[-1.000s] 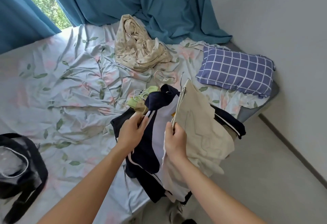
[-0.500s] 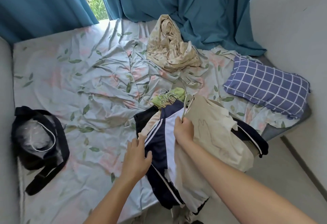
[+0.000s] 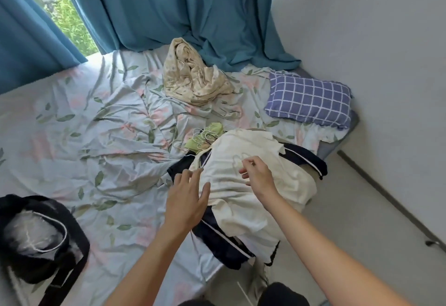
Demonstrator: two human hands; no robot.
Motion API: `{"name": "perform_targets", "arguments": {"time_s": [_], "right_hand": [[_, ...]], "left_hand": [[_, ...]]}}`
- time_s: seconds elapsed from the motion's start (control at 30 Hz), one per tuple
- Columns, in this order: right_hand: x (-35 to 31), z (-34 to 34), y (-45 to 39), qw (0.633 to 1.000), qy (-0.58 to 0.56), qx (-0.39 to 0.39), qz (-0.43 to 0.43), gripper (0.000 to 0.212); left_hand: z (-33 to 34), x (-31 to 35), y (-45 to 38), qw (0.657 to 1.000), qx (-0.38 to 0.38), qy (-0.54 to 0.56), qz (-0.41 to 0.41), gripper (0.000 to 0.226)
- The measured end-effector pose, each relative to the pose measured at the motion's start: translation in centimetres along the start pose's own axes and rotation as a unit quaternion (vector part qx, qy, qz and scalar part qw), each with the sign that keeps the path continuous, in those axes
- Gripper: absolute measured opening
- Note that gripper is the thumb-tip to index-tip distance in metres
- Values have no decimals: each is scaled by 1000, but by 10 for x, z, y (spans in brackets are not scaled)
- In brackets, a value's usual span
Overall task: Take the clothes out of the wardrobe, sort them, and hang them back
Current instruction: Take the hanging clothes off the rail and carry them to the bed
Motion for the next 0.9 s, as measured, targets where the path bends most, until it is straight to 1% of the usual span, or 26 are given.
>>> {"name": "perform_targets", "arguments": {"time_s": [0.1, 0.17, 0.27, 0.33, 0.4, 0.47, 0.57, 0.63, 0.7, 0.77, 0.9], "right_hand": [[1, -55, 50, 996, -49, 68, -5, 17], [7, -89, 83, 992, -46, 118, -17, 14], [28, -139, 135, 981, 21, 190, -42, 9], [47, -175, 180, 967, 76, 239, -37, 8], [71, -207, 231, 949, 88, 301, -16, 9], [97, -234, 291, 923, 63, 380, 10, 10], [145, -259, 394, 869, 37, 489, 61, 13], [179, -262, 467, 838, 33, 538, 92, 17], [210, -258, 534, 811, 25, 569, 129, 16], [238, -248, 593, 782, 8, 604, 152, 13], [285, -212, 702, 724, -40, 661, 194, 9]], "left_hand": [[-14, 33, -3, 997, -24, -9, 79, 66], [-17, 58, -3, 988, -33, -25, 147, 65], [-8, 109, 6, 970, -59, -31, 232, 62], [5, 155, 22, 952, -77, -35, 295, 61], [22, 208, 46, 923, -101, -29, 370, 59], [44, 267, 84, 886, -133, -22, 444, 58], [75, 347, 166, 813, -173, -17, 556, 57], [89, 385, 233, 762, -189, -6, 619, 56], [98, 407, 300, 721, -205, 1, 662, 55], [103, 414, 360, 687, -225, 5, 691, 56], [113, 403, 458, 654, -277, 13, 704, 57]]}}
Point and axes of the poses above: each hand's wrist, its own y-axis away from the middle knuckle, its own z-axis out of the palm, x = y × z, the point moved 1 cm from there along -y, towards the middle knuckle, and after that the axes turned 1 degree about y, right-handed, at the moved point
